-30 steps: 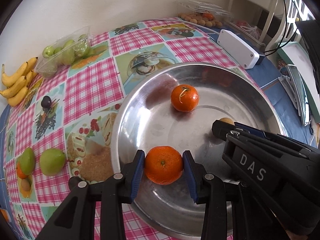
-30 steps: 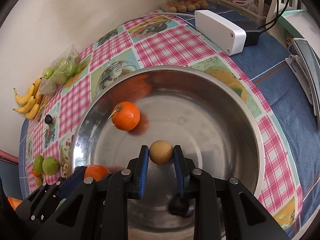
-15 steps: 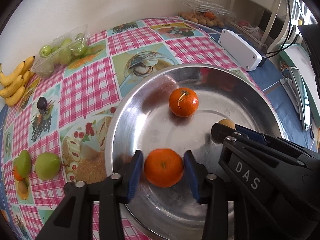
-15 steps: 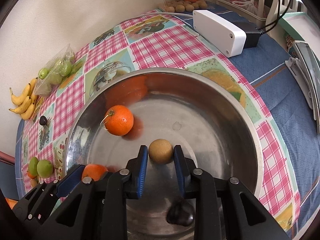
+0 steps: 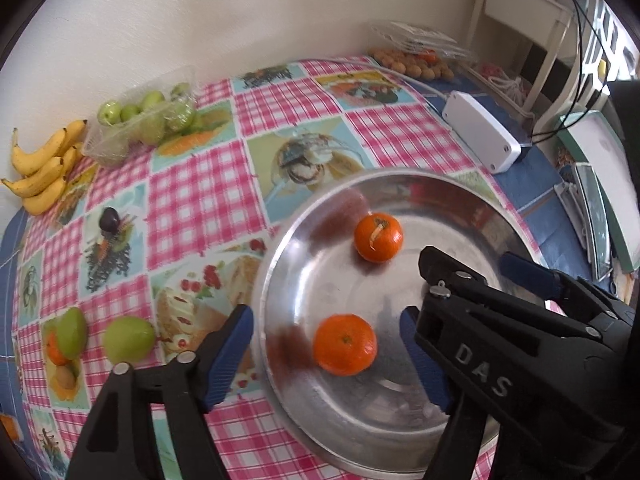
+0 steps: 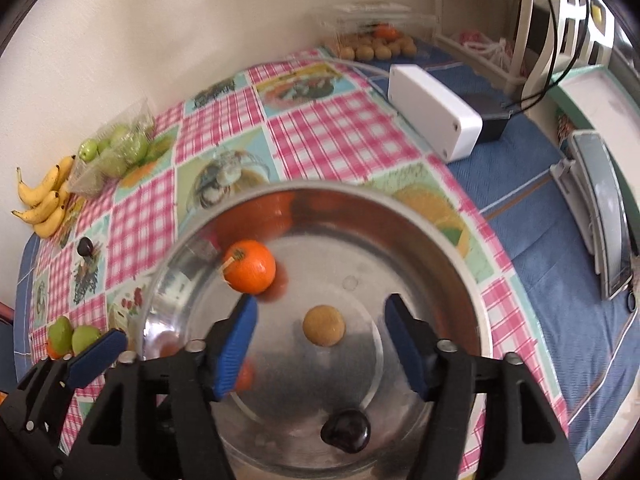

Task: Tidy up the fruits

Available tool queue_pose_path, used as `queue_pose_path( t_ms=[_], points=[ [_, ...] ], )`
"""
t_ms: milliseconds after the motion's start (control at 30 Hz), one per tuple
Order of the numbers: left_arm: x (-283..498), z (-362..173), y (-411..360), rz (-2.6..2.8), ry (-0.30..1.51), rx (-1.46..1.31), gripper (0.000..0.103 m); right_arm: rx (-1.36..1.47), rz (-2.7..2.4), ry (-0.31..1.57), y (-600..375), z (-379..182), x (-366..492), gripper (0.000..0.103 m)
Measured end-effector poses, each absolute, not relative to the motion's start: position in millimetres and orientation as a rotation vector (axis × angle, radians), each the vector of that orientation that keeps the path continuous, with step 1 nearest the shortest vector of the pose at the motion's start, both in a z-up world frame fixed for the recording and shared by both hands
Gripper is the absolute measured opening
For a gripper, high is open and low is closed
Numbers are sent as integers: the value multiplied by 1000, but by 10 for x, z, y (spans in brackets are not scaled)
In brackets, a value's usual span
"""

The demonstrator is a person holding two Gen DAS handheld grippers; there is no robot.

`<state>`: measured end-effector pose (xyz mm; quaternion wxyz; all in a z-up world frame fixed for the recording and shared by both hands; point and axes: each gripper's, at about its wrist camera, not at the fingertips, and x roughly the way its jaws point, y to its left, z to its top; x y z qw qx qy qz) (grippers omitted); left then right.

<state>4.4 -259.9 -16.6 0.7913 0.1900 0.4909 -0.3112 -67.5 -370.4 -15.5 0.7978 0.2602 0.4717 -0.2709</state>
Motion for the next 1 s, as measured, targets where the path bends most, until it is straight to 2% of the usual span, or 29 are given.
queue_pose_path(
  t_ms=[133,233,367,667,700,767,1000],
  points=[
    [154,-104,-2510,-630,1045,393,95,541,-590,993,-3685,-50,-681,81],
    [283,-95,-2375,-582,1054,373,98,544,-592,986,-3675,-27,-695,88],
    [451,-127,-2192,-511,1066,342,103,547,-596,985,-3677,-17,-688,89],
    [717,-153,-1805,-359,1074,252,103,531,-565,1019,-3590,-71,-626,90],
    [737,-152,-1781,-348,1076,246,103,526,-560,1022,-3573,-76,-617,92],
    [778,-153,-1713,-320,1081,230,103,518,-547,1029,-3538,-90,-597,103],
    [830,-115,-1602,-309,1069,199,103,543,-493,1040,-3435,-98,-575,103]
  ],
)
